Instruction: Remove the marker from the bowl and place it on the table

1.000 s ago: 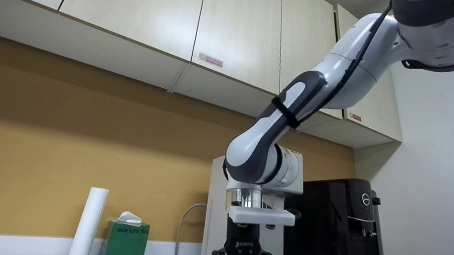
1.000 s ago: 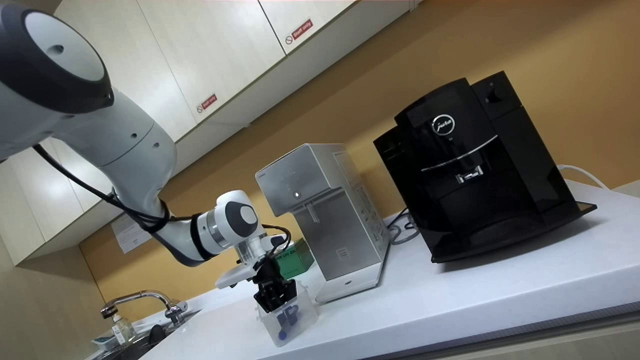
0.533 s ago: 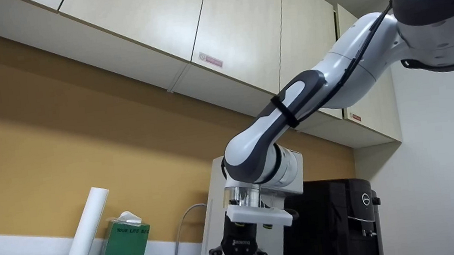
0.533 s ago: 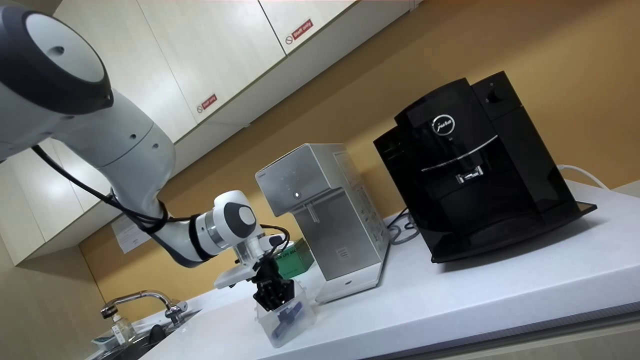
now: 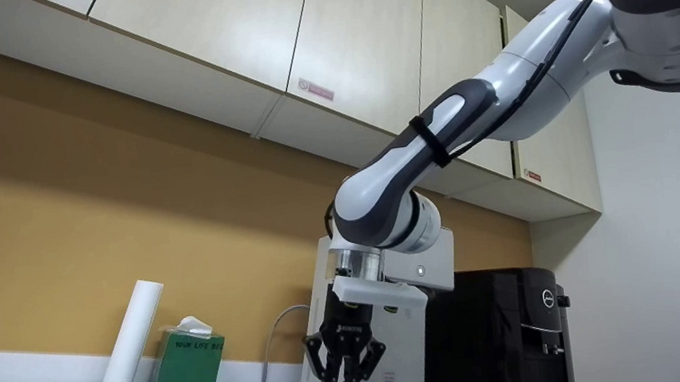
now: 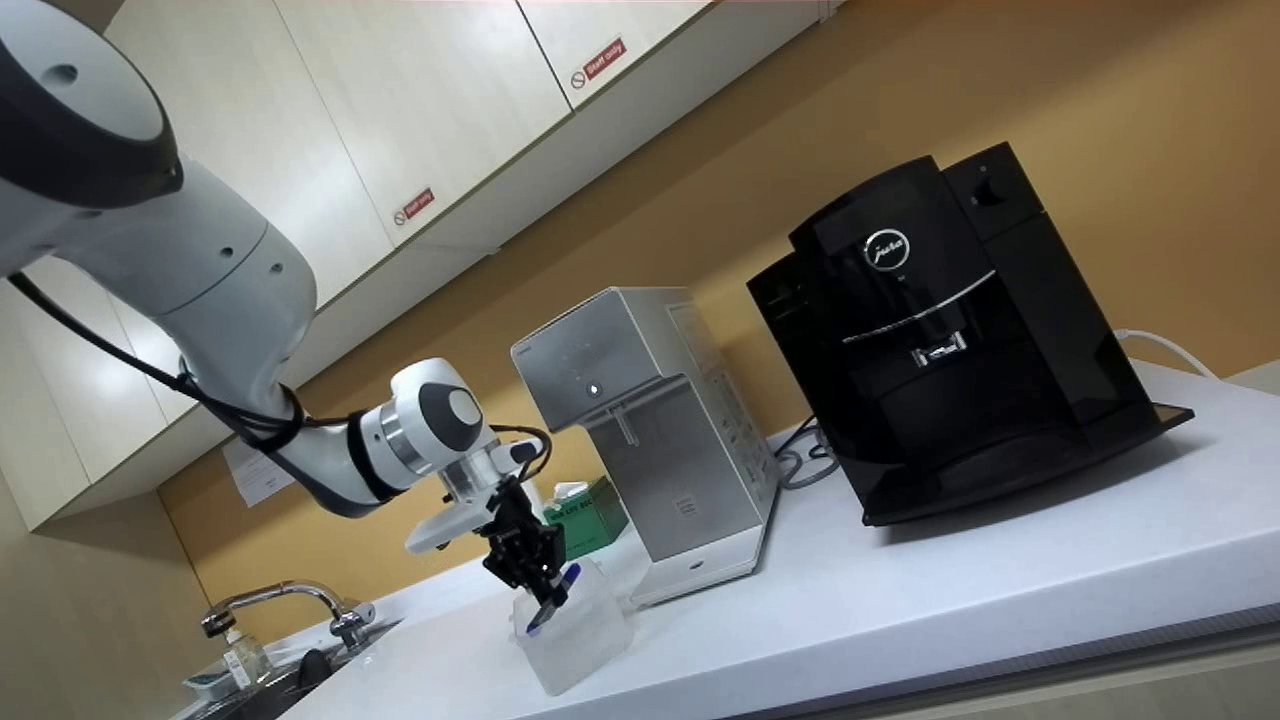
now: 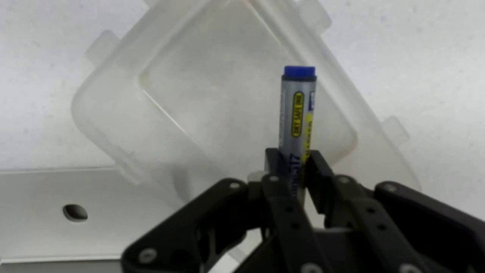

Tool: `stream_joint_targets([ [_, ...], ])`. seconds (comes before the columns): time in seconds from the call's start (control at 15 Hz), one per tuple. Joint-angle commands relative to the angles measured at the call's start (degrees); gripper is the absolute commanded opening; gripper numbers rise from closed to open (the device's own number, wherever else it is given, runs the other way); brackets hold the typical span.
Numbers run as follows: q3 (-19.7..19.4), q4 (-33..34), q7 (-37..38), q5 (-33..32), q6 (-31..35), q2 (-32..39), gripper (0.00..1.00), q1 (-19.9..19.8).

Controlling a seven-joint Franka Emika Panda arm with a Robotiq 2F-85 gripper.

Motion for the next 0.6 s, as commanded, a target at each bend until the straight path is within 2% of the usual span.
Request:
stream_joint_targets([
  [0.0, -0.04, 2.01, 0.71, -3.09, -2.38, -2.17, 0.05, 0.79],
  [0.53, 0.27, 3.62, 2.29, -7.77, -6.0, -4.91, 0.05, 0.87],
])
